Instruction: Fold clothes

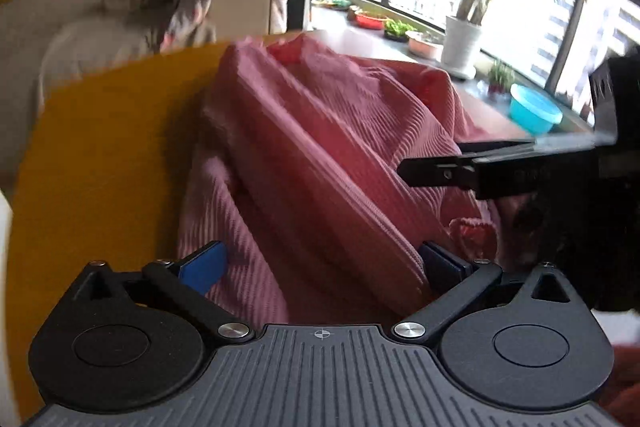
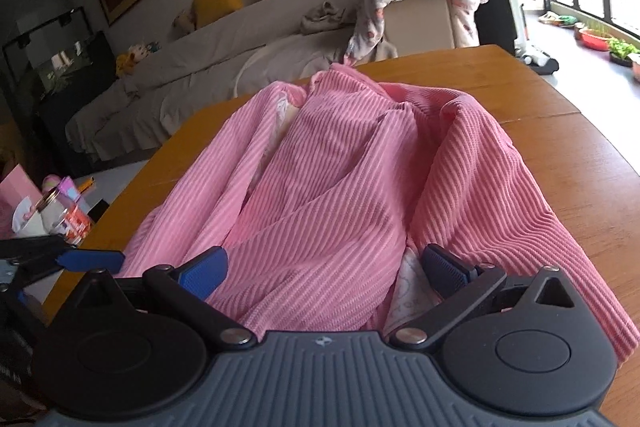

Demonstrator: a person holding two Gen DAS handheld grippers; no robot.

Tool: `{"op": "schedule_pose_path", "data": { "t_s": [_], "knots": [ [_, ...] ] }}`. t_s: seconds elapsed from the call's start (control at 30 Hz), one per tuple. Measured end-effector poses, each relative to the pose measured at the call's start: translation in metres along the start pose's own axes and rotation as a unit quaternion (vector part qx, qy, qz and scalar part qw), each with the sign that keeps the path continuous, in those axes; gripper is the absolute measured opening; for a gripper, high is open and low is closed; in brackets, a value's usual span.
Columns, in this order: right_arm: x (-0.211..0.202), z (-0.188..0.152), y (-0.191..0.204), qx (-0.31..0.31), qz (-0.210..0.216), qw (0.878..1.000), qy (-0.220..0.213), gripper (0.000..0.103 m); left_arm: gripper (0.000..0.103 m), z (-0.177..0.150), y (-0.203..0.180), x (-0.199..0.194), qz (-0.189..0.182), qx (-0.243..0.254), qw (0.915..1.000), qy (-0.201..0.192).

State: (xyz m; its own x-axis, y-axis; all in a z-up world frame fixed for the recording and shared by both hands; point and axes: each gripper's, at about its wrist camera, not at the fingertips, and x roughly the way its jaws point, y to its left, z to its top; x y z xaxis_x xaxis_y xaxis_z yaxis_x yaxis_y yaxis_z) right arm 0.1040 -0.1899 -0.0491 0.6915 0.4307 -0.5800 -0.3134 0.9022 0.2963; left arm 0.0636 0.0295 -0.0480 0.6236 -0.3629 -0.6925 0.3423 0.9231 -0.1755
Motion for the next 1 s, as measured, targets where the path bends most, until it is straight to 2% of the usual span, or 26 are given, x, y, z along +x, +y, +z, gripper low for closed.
{"op": "schedule_pose_path", "data": {
  "t_s": [0.1,0.17,0.23,0.27,0.3,0.37,0.47,0.53,0.63,0.7,0.73,0.8,0.87,0.93,1.0],
  "knots": [
    [-0.007,0.002,0.003,-0.019,-0.005,1.0,0.005,0.103,0.103,-0.004,0.011,0.0,-0.019,-0.037,0.9991,-0.01],
    [-0.024,0.0,0.015,-0.074,-0.01,0.997,-0.015,0.1,0.103,-0.005,0.015,0.0,-0.027,-0.048,0.9984,-0.014],
    [-0.045,-0.004,0.034,-0.161,-0.018,0.986,-0.04,0.087,0.103,-0.007,0.019,0.0,-0.038,-0.059,0.9974,-0.02],
    [-0.056,-0.007,0.044,-0.199,-0.015,0.979,-0.046,0.074,0.103,-0.008,0.023,-0.001,-0.044,-0.067,0.9964,-0.026],
    [-0.065,-0.009,0.049,-0.214,-0.001,0.976,-0.042,0.06,0.103,-0.007,0.026,0.0,-0.05,-0.075,0.9955,-0.03],
    [-0.076,-0.012,0.056,-0.217,0.033,0.975,-0.017,0.047,0.103,-0.005,0.031,0.0,-0.058,-0.088,0.994,-0.03],
    [-0.072,-0.026,0.063,-0.227,0.048,0.972,0.024,0.045,0.103,-0.005,0.037,-0.005,-0.088,-0.12,0.9885,-0.027],
    [-0.059,-0.037,0.066,-0.246,0.018,0.968,0.038,0.046,0.103,-0.005,0.038,-0.011,-0.125,-0.133,0.9829,-0.023],
    [-0.044,-0.042,0.064,-0.256,-0.005,0.966,0.04,0.045,0.103,-0.002,0.029,-0.017,-0.143,-0.11,0.9835,-0.022],
    [-0.043,-0.034,0.064,-0.257,-0.012,0.966,0.023,0.019,0.103,0.001,0.022,-0.017,-0.142,-0.098,0.9848,-0.02],
    [-0.042,-0.03,0.063,-0.257,-0.016,0.966,0.014,0.015,0.103,0.003,0.02,-0.015,-0.145,-0.097,0.9845,-0.02],
    [-0.048,-0.008,0.059,-0.261,-0.031,0.965,-0.018,0.013,0.103,0.008,0.018,-0.012,-0.149,-0.094,0.9842,-0.02],
    [-0.062,0.029,0.049,-0.266,-0.063,0.959,-0.071,0.012,0.103,0.015,0.016,-0.01,-0.148,-0.086,0.985,-0.021],
    [-0.085,0.079,0.034,-0.254,-0.111,0.949,-0.15,0.012,0.103,0.022,0.015,-0.007,-0.146,-0.08,0.9858,-0.023],
    [-0.111,0.133,0.011,-0.209,-0.153,0.938,-0.231,0.012,0.103,0.029,0.016,-0.004,-0.142,-0.074,0.9867,-0.028]
  ]
}}
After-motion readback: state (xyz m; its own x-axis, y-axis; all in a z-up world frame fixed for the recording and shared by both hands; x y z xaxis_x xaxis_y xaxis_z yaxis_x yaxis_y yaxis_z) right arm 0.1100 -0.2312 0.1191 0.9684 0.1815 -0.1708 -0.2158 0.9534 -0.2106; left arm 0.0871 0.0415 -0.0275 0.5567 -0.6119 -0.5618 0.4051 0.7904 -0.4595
